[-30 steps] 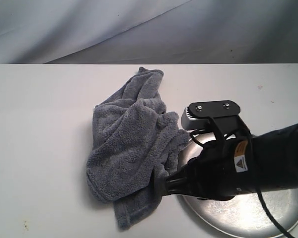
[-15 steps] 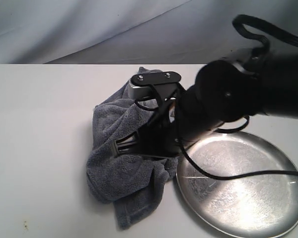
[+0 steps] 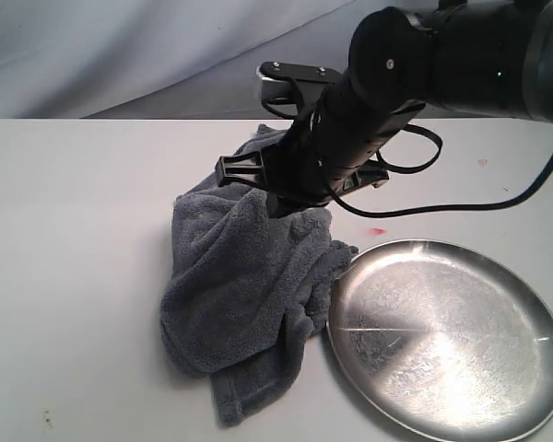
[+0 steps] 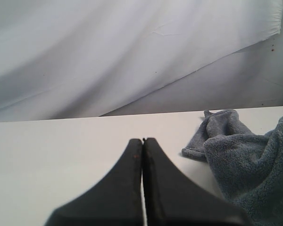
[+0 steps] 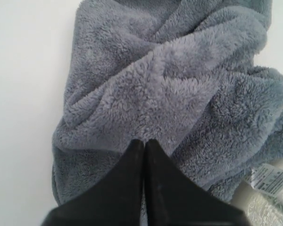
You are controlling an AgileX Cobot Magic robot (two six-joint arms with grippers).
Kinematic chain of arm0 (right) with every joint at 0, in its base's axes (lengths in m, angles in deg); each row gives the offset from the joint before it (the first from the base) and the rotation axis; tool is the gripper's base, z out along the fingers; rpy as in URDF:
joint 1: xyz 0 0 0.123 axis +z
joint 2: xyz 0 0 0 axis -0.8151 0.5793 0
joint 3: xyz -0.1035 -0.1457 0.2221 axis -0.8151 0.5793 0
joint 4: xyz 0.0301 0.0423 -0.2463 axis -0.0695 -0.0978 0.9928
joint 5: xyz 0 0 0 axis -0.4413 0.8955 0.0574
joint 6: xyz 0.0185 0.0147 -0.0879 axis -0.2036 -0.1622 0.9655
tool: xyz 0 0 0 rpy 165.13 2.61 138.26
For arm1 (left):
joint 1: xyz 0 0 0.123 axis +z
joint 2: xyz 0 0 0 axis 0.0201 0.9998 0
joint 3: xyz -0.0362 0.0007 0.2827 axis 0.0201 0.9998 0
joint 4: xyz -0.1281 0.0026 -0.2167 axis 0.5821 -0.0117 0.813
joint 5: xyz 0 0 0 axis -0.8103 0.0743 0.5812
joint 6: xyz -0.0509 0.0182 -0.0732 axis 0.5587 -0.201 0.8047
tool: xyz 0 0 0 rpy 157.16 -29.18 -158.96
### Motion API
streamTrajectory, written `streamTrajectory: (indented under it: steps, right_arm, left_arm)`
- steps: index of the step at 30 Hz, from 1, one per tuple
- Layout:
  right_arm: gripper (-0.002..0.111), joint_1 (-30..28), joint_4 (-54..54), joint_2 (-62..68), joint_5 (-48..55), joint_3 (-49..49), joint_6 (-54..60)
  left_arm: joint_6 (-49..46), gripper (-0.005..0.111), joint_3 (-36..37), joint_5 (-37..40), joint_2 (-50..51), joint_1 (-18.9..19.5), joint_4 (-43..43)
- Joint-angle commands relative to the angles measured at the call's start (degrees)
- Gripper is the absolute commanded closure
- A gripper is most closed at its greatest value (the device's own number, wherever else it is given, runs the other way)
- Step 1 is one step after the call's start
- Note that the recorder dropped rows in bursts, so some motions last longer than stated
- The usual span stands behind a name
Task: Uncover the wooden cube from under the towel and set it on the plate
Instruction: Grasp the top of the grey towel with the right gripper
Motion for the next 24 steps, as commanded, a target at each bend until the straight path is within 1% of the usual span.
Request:
streamTrajectory:
  steps: [1, 5, 7, 8, 10, 12, 14, 15, 17, 24]
  right_arm:
    - [0.108, -0.7, -0.2, 0.0, -0.2, -1.3, 1.3]
    - [0.107, -0.7, -0.2, 0.7, 0.2, -1.3, 1.3]
    - [0.100, -0.7, -0.4, 1.7, 1.0, -1.3, 2.3]
    - [0.094, -0.7, -0.4, 2.3, 1.6, -1.3, 2.5]
    - [0.076, -0.7, -0.8, 3.4, 2.4, -1.3, 2.5]
    - [0.051, -0.7, -1.1, 4.2, 2.4, -1.3, 1.6]
    - [0.030, -0.7, -1.2, 4.7, 1.7, -1.3, -0.6]
    - [0.023, -0.7, -1.1, 4.7, 1.1, -1.3, -0.9]
    - [0.021, -0.6, -1.1, 4.8, 0.6, -1.3, -0.9]
    - [0.021, -0.6, -1.1, 5.3, 0.1, -1.3, -0.9]
  left_arm:
    - [0.1, 0.107, 0.3, -0.1, -0.2, -0.3, 0.1]
    - [0.1, 0.107, 0.3, -0.1, -0.2, -0.3, 0.1]
    - [0.1, 0.107, 0.3, -0.1, -0.2, -0.3, 0.1]
    - [0.1, 0.107, 0.3, -0.1, -0.2, -0.3, 0.1]
    - [0.1, 0.107, 0.3, -0.1, -0.2, -0.3, 0.1]
    - [0.1, 0.107, 0.3, -0.1, -0.2, -0.3, 0.1]
    - [0.1, 0.107, 0.3, -0.1, -0.2, -0.3, 0.1]
    - [0.1, 0.107, 0.3, -0.1, -0.2, -0.3, 0.1]
    - [0.1, 0.107, 0.3, -0.1, -0.2, -0.3, 0.1]
    - [0.1, 0.107, 0.3, -0.1, -0.2, -0.3, 0.1]
